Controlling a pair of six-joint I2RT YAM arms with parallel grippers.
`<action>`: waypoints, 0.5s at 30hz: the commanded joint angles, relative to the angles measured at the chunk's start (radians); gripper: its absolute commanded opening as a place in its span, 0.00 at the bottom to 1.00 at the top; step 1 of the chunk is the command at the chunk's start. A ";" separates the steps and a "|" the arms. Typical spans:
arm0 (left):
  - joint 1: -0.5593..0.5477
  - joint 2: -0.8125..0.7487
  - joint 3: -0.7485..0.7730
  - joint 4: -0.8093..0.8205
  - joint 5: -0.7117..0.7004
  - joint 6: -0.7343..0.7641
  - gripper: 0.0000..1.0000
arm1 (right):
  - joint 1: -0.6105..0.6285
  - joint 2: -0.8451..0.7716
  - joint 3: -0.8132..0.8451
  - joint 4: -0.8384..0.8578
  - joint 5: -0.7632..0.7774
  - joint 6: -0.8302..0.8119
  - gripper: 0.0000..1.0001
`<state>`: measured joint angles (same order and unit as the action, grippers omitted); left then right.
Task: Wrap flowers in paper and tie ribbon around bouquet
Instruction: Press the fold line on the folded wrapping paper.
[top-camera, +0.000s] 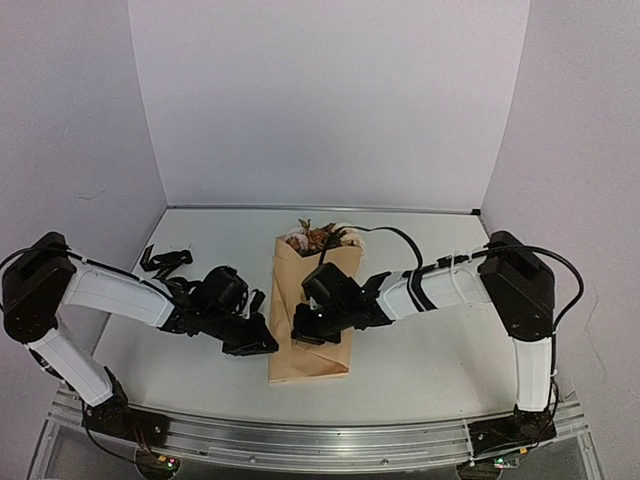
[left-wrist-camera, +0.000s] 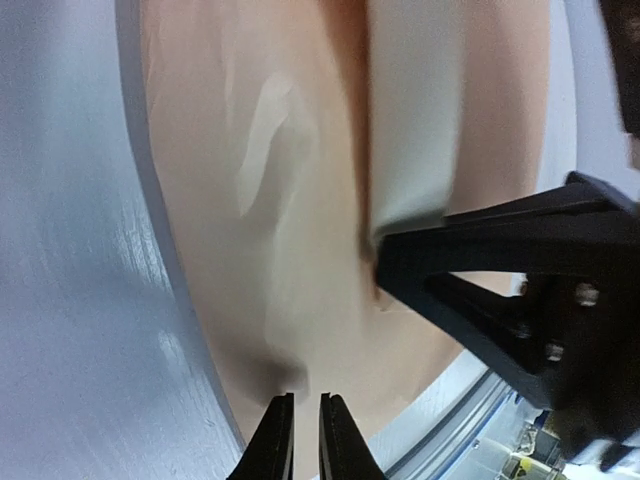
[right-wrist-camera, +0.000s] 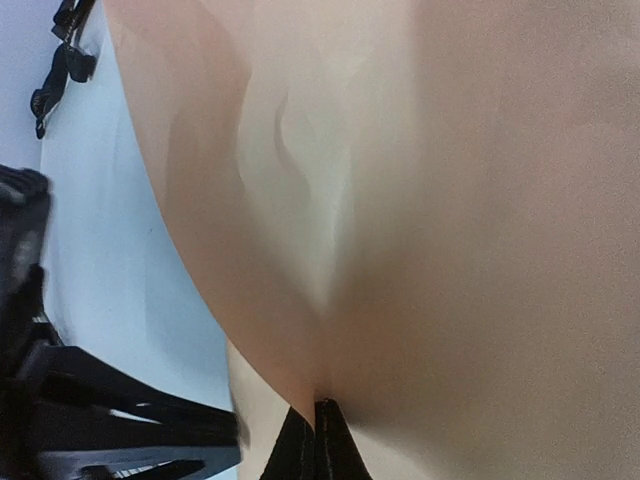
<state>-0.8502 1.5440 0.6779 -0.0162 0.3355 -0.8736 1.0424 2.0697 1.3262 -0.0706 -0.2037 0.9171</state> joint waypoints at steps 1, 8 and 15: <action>0.065 -0.144 -0.002 0.035 -0.027 -0.007 0.18 | 0.005 0.017 0.019 -0.002 0.012 -0.012 0.00; 0.197 -0.090 0.132 0.008 0.010 0.050 0.32 | 0.005 0.023 0.033 -0.003 0.013 -0.012 0.00; 0.225 0.078 0.226 0.093 0.083 0.108 0.38 | 0.005 0.025 0.041 -0.006 0.011 -0.014 0.00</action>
<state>-0.6311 1.5539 0.8480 0.0107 0.3623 -0.8131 1.0424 2.0792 1.3318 -0.0723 -0.2031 0.9169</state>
